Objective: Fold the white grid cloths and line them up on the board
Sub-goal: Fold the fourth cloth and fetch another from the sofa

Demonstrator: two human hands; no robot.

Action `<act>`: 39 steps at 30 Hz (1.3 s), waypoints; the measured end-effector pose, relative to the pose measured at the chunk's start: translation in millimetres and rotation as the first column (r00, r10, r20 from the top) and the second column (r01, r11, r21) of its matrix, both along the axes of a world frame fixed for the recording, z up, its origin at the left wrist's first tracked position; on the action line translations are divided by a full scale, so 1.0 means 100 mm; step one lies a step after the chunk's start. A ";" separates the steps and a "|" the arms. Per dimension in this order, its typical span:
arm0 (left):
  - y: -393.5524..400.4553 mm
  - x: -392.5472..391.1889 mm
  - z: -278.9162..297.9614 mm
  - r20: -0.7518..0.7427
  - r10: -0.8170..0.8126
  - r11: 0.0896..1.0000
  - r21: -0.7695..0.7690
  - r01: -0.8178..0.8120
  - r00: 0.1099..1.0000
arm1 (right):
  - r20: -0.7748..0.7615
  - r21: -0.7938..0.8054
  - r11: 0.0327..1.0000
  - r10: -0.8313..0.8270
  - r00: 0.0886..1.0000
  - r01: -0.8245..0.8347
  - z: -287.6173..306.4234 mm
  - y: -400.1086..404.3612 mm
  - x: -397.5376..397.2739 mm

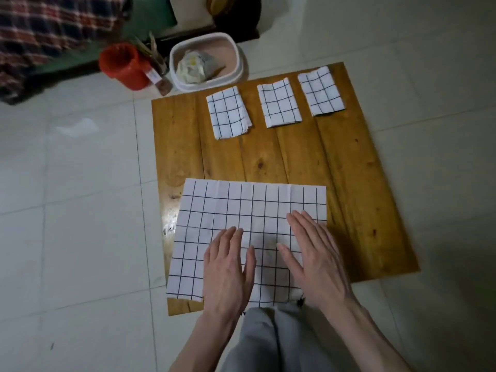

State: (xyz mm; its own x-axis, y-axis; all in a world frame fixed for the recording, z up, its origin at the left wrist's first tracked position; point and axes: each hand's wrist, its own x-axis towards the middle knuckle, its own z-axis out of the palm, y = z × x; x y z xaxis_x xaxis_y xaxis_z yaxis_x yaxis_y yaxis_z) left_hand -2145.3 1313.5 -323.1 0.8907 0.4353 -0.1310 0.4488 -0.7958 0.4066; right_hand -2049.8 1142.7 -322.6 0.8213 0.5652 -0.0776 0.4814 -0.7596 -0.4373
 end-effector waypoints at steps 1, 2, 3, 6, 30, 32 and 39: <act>0.01 -0.02 -0.16 -0.003 0.006 1.000 -0.004 -0.006 1.000 | 0.005 -0.006 1.000 0.018 1.000 -0.018 -0.13 0.03 0.02; 0.02 -0.02 -0.33 -0.004 0.007 1.000 -0.010 -0.007 1.000 | 0.008 -0.010 0.999 0.038 0.999 -0.038 -0.26 0.06 0.05; 0.03 -0.01 -0.49 -0.005 0.008 1.000 -0.020 -0.008 1.000 | 0.010 -0.016 0.998 0.060 0.998 -0.060 -0.38 0.09 0.09; -0.01 -0.01 -0.96 -0.014 0.016 1.000 -0.010 -0.016 1.000 | 0.036 -0.042 0.992 0.124 0.992 -0.123 -0.80 0.15 0.17; 0.14 0.03 -1.89 -0.106 -0.143 0.960 0.225 0.164 0.984 | 0.099 -0.411 0.893 0.242 0.965 -0.182 -1.83 0.21 0.57; 0.18 0.11 -1.92 -0.086 -0.170 0.957 0.222 0.185 0.982 | 0.103 -0.419 0.900 0.180 0.978 -0.122 -1.80 0.16 0.54; 0.32 0.26 -2.00 -0.045 -0.333 0.920 0.201 0.335 0.942 | 0.090 -0.392 0.920 0.037 0.995 0.001 -1.77 -0.05 0.36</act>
